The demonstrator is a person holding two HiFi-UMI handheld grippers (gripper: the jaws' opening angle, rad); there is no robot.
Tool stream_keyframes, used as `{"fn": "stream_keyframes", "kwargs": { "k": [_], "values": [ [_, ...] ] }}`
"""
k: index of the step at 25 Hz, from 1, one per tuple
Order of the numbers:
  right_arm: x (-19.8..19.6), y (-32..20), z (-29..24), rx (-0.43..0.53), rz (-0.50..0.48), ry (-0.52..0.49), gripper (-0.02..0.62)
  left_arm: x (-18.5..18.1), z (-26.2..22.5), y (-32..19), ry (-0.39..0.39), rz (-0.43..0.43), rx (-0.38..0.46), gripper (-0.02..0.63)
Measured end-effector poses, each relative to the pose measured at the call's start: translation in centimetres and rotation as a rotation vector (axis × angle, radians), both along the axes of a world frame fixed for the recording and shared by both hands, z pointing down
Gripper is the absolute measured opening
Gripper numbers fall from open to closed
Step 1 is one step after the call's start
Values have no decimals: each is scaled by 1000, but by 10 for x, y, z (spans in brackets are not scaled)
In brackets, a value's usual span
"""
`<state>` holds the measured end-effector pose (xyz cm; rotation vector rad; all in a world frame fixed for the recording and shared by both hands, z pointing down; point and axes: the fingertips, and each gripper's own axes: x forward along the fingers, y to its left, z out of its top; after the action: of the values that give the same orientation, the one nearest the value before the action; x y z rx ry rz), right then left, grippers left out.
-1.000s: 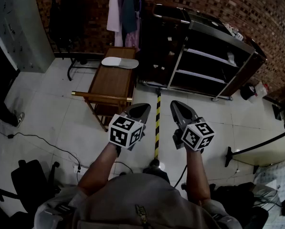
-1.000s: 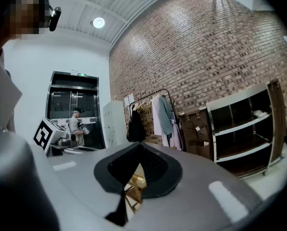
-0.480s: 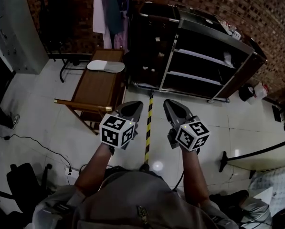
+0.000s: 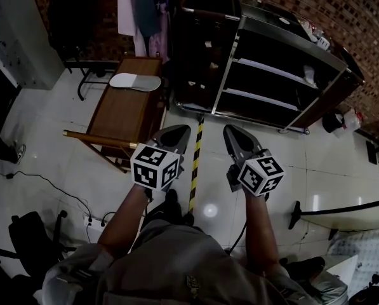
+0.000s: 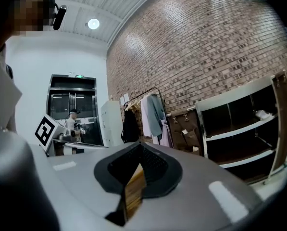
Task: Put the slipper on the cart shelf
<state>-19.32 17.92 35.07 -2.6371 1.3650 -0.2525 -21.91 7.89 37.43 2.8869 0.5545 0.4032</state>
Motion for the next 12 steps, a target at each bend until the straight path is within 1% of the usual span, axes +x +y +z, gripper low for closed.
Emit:
{"fn": "stream_keyframes", "kwargs": {
  "k": [5, 12],
  "values": [
    [43, 1, 15, -22, -1, -12, 0, 43, 20, 1, -16, -8, -4, 8],
    [123, -38, 25, -56, -69, -25, 0, 131, 27, -33, -18, -43, -48, 8]
  ]
}}
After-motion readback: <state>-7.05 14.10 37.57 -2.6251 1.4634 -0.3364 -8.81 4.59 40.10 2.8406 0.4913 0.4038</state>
